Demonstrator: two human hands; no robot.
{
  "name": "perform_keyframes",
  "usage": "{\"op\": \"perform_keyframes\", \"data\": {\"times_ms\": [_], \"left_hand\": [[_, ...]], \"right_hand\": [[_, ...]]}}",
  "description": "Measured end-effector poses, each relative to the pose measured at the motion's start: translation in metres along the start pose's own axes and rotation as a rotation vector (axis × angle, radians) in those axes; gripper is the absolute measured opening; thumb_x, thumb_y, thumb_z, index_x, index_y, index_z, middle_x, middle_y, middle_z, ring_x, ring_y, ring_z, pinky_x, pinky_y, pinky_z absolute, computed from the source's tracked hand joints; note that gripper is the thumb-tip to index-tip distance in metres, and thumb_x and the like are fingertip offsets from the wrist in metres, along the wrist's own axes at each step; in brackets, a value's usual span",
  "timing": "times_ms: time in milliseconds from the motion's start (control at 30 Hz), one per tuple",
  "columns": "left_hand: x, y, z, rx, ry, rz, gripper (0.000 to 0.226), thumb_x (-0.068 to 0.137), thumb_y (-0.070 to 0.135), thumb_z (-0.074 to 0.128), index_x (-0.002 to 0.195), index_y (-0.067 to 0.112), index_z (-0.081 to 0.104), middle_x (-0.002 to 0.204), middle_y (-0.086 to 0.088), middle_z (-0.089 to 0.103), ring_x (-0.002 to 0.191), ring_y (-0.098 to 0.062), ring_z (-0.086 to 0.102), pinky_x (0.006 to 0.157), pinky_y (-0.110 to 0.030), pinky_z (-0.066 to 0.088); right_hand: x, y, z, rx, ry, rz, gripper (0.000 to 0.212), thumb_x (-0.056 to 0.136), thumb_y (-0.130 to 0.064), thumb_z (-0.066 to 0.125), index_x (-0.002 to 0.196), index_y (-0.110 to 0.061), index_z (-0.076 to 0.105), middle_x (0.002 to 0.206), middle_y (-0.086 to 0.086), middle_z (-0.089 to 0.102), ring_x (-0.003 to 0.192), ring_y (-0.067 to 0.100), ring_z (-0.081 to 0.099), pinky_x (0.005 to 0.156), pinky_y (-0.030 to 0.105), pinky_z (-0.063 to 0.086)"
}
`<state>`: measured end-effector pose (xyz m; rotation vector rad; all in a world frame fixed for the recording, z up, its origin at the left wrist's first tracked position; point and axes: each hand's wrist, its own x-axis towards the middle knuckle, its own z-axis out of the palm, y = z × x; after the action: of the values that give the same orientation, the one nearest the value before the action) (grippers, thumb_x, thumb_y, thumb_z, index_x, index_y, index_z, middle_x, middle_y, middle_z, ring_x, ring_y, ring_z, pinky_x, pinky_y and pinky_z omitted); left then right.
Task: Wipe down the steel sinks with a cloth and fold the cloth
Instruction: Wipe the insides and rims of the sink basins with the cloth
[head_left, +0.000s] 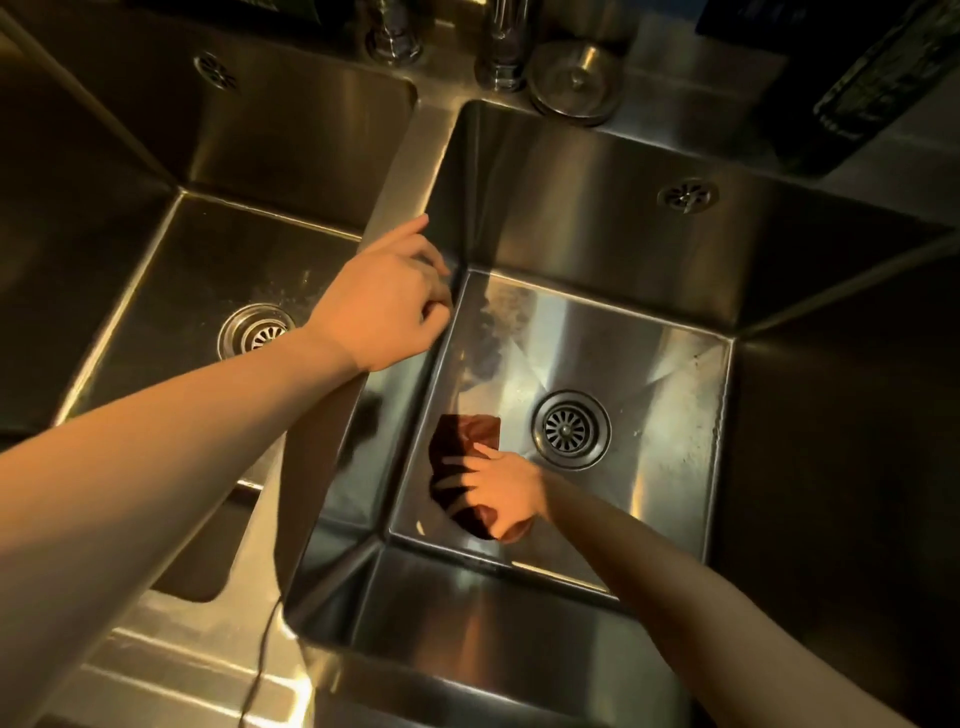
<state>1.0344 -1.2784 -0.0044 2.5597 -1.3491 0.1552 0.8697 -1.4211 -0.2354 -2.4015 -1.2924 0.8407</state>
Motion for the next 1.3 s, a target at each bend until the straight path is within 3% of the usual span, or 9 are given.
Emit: {"op": "perform_keyframes", "data": {"times_ms": [133,300,367,500,567,867,1033,1200,1300], "left_hand": [[0.001,-0.002,0.000,-0.001,-0.013,0.017,0.040,0.075,0.025,0.038,0.069,0.012,0.075,0.066,-0.003,0.068,0.093,-0.016,0.058,0.114,-0.023,0.011],[0.002,-0.003,0.001,-0.021,-0.014,0.024,0.038,0.075,0.024,0.040,0.068,0.013,0.075,0.065,0.000,0.067,0.093,-0.008,0.048,0.115,-0.021,0.009],[0.002,-0.004,-0.002,-0.002,-0.033,0.028,0.038,0.076,0.025,0.040,0.068,0.014,0.075,0.065,0.001,0.067,0.095,-0.009,0.049,0.115,-0.024,0.011],[0.000,-0.002,-0.002,0.088,-0.067,0.099,0.039,0.077,0.026,0.038,0.069,0.017,0.075,0.067,0.002,0.068,0.101,-0.014,0.047,0.115,-0.031,0.013],[0.001,-0.002,-0.003,0.103,-0.091,0.136,0.039,0.077,0.026,0.037,0.070,0.018,0.075,0.070,0.003,0.069,0.103,-0.015,0.045,0.116,-0.031,0.012],[0.001,-0.006,-0.003,0.005,-0.099,0.083,0.040,0.079,0.025,0.036,0.081,0.019,0.076,0.079,-0.002,0.071,0.103,-0.012,0.048,0.117,-0.025,0.005],[0.002,-0.006,-0.004,0.002,-0.117,0.081,0.041,0.080,0.026,0.035,0.079,0.018,0.076,0.079,-0.003,0.070,0.103,-0.011,0.049,0.117,-0.026,0.005],[0.003,-0.004,-0.008,0.031,-0.143,0.085,0.042,0.080,0.027,0.035,0.077,0.018,0.076,0.080,-0.004,0.070,0.100,-0.016,0.057,0.117,-0.026,0.004],[0.003,-0.003,-0.009,0.056,-0.148,0.080,0.042,0.081,0.027,0.035,0.076,0.018,0.076,0.081,-0.005,0.070,0.096,-0.022,0.062,0.117,-0.027,0.004]], "right_hand": [[0.003,0.048,-0.033,-0.007,0.103,0.375,0.069,0.077,-0.048,0.067,0.139,-0.030,0.043,0.156,-0.002,0.023,0.145,0.024,0.009,0.115,0.049,0.011],[-0.036,0.062,-0.029,0.383,0.533,1.090,0.072,0.082,-0.047,0.064,0.144,-0.029,0.033,0.156,0.000,0.016,0.144,0.032,0.005,0.115,0.052,0.017],[-0.035,0.050,-0.033,0.360,0.408,1.077,0.072,0.085,-0.047,0.060,0.146,-0.028,0.027,0.158,0.000,0.009,0.145,0.034,0.000,0.116,0.051,0.013],[-0.027,0.080,-0.065,0.086,0.066,0.621,0.068,0.087,-0.048,0.056,0.146,-0.030,0.028,0.158,0.000,0.009,0.145,0.034,-0.004,0.114,0.057,0.011],[-0.033,0.107,-0.073,0.066,0.020,0.581,0.067,0.086,-0.050,0.057,0.145,-0.032,0.030,0.158,-0.003,0.011,0.145,0.030,-0.001,0.113,0.057,0.010],[-0.156,0.163,-0.045,0.372,0.310,1.214,0.070,0.087,-0.055,0.054,0.147,-0.039,0.020,0.158,-0.006,0.009,0.144,0.032,0.002,0.115,0.052,0.011],[-0.201,0.133,-0.005,0.665,0.501,1.465,0.080,0.084,-0.062,0.052,0.149,-0.027,0.020,0.158,0.003,0.011,0.144,0.030,0.008,0.116,0.052,0.010],[-0.176,0.041,0.025,0.682,0.433,1.584,0.091,0.081,-0.059,0.059,0.151,-0.025,0.011,0.158,0.009,0.003,0.142,0.041,0.003,0.112,0.056,0.013],[-0.176,0.049,0.022,0.612,0.301,1.517,0.090,0.083,-0.063,0.054,0.151,-0.026,0.009,0.158,0.008,-0.002,0.142,0.042,-0.006,0.112,0.061,0.010]]}}
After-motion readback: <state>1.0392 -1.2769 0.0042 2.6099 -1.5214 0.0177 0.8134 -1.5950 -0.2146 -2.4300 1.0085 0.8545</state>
